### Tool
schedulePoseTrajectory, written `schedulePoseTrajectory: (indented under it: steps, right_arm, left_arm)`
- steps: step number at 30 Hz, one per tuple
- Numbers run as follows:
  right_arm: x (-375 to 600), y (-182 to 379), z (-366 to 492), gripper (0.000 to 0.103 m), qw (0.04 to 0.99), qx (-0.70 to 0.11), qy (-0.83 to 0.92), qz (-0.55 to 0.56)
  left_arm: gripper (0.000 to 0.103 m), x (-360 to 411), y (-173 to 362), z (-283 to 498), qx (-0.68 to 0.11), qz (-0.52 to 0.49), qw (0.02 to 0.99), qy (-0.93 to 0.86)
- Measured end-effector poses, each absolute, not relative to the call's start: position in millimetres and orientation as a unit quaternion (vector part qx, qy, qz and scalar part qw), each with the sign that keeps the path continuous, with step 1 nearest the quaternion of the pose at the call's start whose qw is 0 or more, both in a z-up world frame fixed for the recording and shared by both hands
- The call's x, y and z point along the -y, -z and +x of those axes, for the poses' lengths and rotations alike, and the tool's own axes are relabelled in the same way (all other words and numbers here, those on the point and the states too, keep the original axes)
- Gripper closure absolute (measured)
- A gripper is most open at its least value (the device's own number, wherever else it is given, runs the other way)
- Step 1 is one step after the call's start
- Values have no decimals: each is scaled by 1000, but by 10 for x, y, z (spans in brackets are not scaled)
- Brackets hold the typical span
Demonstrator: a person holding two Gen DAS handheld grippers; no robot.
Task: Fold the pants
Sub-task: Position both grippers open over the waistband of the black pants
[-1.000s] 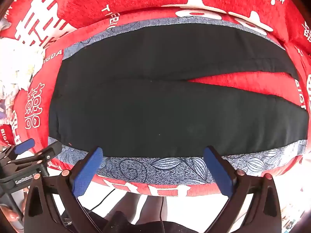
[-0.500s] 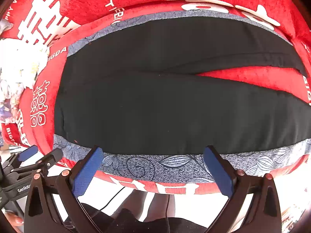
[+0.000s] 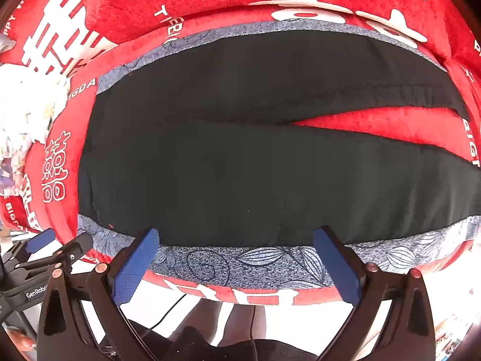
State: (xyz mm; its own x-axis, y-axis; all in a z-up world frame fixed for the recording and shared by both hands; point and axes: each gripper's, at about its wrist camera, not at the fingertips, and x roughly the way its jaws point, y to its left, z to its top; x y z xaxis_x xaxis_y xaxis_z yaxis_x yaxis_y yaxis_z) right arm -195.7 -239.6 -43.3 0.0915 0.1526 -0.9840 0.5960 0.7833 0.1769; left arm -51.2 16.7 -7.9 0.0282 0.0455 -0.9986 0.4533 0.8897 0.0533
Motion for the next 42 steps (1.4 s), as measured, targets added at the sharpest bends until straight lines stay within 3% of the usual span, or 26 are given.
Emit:
schedulePoseTrajectory:
  steps: [42]
  right_arm:
    - [2495,504,-1868,0,674,-657,163,295]
  left_arm:
    - [0,-97,189,-433,-685,194,688,141]
